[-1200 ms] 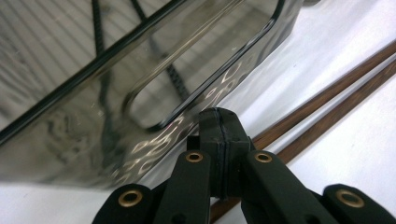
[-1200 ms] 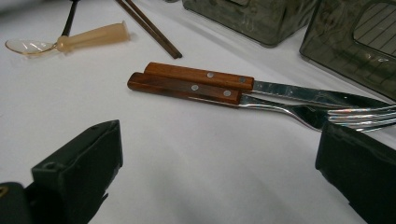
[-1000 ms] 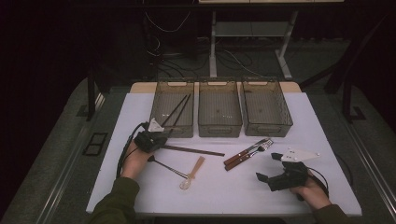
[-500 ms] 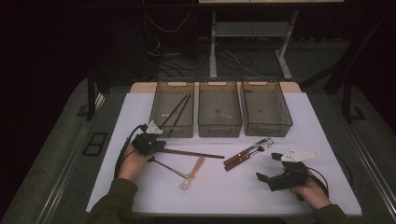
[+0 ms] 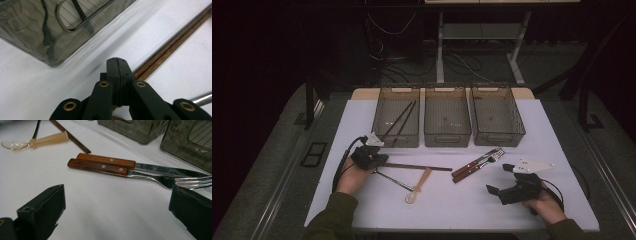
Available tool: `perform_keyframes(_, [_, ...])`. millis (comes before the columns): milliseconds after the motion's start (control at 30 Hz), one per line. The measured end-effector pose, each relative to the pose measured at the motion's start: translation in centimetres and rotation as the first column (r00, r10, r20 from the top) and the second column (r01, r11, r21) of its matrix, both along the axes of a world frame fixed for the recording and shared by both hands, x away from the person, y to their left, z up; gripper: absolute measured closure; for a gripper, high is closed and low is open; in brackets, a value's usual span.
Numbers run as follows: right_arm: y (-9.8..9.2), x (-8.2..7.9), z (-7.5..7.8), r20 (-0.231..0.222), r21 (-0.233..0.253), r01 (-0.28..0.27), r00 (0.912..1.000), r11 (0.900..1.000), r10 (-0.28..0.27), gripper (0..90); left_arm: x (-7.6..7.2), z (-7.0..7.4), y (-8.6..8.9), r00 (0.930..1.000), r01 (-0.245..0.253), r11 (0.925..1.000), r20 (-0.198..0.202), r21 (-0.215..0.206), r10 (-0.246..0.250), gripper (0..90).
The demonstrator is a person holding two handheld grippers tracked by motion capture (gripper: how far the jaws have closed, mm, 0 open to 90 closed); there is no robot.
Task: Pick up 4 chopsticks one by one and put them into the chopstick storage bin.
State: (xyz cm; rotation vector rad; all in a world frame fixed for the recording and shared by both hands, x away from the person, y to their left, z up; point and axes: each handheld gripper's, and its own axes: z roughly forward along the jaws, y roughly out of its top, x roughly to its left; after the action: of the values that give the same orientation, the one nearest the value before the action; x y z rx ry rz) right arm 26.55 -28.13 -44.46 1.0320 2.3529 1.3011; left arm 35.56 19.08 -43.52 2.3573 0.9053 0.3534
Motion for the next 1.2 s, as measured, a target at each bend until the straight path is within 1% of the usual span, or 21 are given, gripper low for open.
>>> perform_keyframes(67, [0.0,0.0,0.0,-0.001,0.000,0.001,1.0000,1.000,-0.001,0.9,0.0,0.0,0.0,1.0000,0.002,1.0000,0.003,0.002,-0.002,88.9])
perform_keyframes(133, [0.0,0.0,0.0,-0.002,-0.001,0.001,1.0000,1.000,-0.001,0.9,0.0,0.0,-0.2,1.0000,-0.004,0.9999,0.008,-0.013,0.004,83.9])
perform_keyframes(167, [0.0,0.0,0.0,-0.001,-0.001,-0.001,1.0000,1.000,0.001,0.9,0.0,0.1,-0.4,0.9998,0.013,0.9998,0.014,-0.016,-0.013,81.5])
perform_keyframes(200, [0.0,0.0,0.0,0.001,-0.001,-0.002,1.0000,1.000,0.002,0.9,-0.1,0.2,-0.6,0.9997,0.017,0.9996,0.018,-0.022,-0.016,79.9])
perform_keyframes(267, [0.0,0.0,0.0,0.000,0.000,0.000,1.0000,1.000,0.000,0.9,-0.2,0.6,-1.4,0.9990,0.035,0.9983,0.030,-0.046,-0.034,74.2])
perform_keyframes(333, [0.0,0.0,0.0,-0.002,-0.001,0.001,1.0000,1.000,-0.001,0.9,-0.2,1.0,-2.4,0.9975,0.067,0.9946,0.026,-0.079,-0.065,68.0])
perform_keyframes(367, [0.0,0.0,0.0,-0.002,-0.002,0.000,1.0000,1.000,0.000,0.9,-0.2,1.2,-3.0,0.9965,0.083,0.9911,0.016,-0.105,-0.082,64.1])
perform_keyframes(433, [0.0,0.0,0.0,0.000,-0.003,-0.001,1.0000,1.000,0.001,0.9,-0.3,1.5,-4.4,0.9918,0.127,0.9830,0.011,-0.132,-0.127,59.9])
perform_keyframes(500, [0.0,0.0,0.0,0.000,-0.003,-0.001,1.0000,1.000,0.001,0.9,-0.2,1.7,-5.9,0.9845,0.174,0.9721,0.006,-0.157,-0.175,56.4])
perform_keyframes(567, [0.0,0.0,0.0,-0.002,-0.001,0.002,1.0000,1.000,-0.002,0.9,-0.2,1.8,-7.6,0.9764,0.213,0.9590,0.002,-0.187,-0.216,54.8])
perform_keyframes(633, [0.0,0.0,0.0,-0.001,-0.001,0.000,1.0000,1.000,0.000,0.9,-0.2,1.8,-9.2,0.9642,0.262,0.9454,0.009,-0.194,-0.265,54.7])
perform_keyframes(700, [0.0,0.0,0.0,-0.001,-0.001,-0.002,1.0000,1.000,0.002,0.9,-0.2,1.7,-10.8,0.9513,0.304,0.9342,0.006,-0.186,-0.308,55.0])
perform_keyframes(733, [0.0,0.0,0.0,-0.001,-0.001,-0.002,1.0000,1.000,0.002,0.9,-0.1,1.6,-11.5,0.9440,0.326,0.9291,0.010,-0.174,-0.330,55.7])
perform_keyframes(800, [0.0,0.0,0.0,0.000,0.001,-0.002,1.0000,1.000,0.002,0.9,0.0,1.2,-12.9,0.9349,0.350,0.9211,0.004,-0.170,-0.355,57.8])
perform_keyframes(867, [0.0,0.0,0.0,0.001,0.001,-0.004,1.0000,1.000,0.004,0.9,0.2,0.9,-14.2,0.9272,0.371,0.9163,0.007,-0.150,-0.374,60.1])
perform_keyframes(967, [0.0,0.0,0.0,0.001,0.003,-0.004,1.0000,1.000,0.004,0.9,0.5,0.6,-15.6,0.9152,0.399,0.9060,0.001,-0.141,-0.403,62.5])
perform_keyframes(1033, [0.0,0.0,0.0,0.001,0.004,-0.005,1.0000,1.000,0.005,0.9,0.6,0.5,-16.4,0.9054,0.421,0.8971,0.000,-0.136,-0.424,64.0])
perform_keyframes(1067, [0.0,0.0,0.0,0.000,0.004,-0.005,1.0000,1.000,0.005,0.9,0.6,0.4,-16.7,0.9031,0.425,0.8949,-0.001,-0.135,-0.429,65.1])
perform_keyframes(1133, [0.0,0.0,0.0,0.002,0.005,-0.007,1.0000,1.000,0.007,0.9,0.6,0.2,-17.2,0.8959,0.440,0.8892,-0.004,-0.125,-0.444,67.1])
perform_keyframes(1167, [0.0,0.0,0.0,0.002,0.006,-0.007,1.0000,1.000,0.007,0.9,0.6,0.0,-17.5,0.8966,0.438,0.8894,-0.007,-0.130,-0.443,67.9])
perform_keyframes(1200, [0.0,0.0,0.0,0.001,0.005,-0.007,1.0000,1.000,0.007,0.9,0.6,-0.1,-17.6,0.8947,0.441,0.8891,-0.017,-0.121,-0.446,68.5])
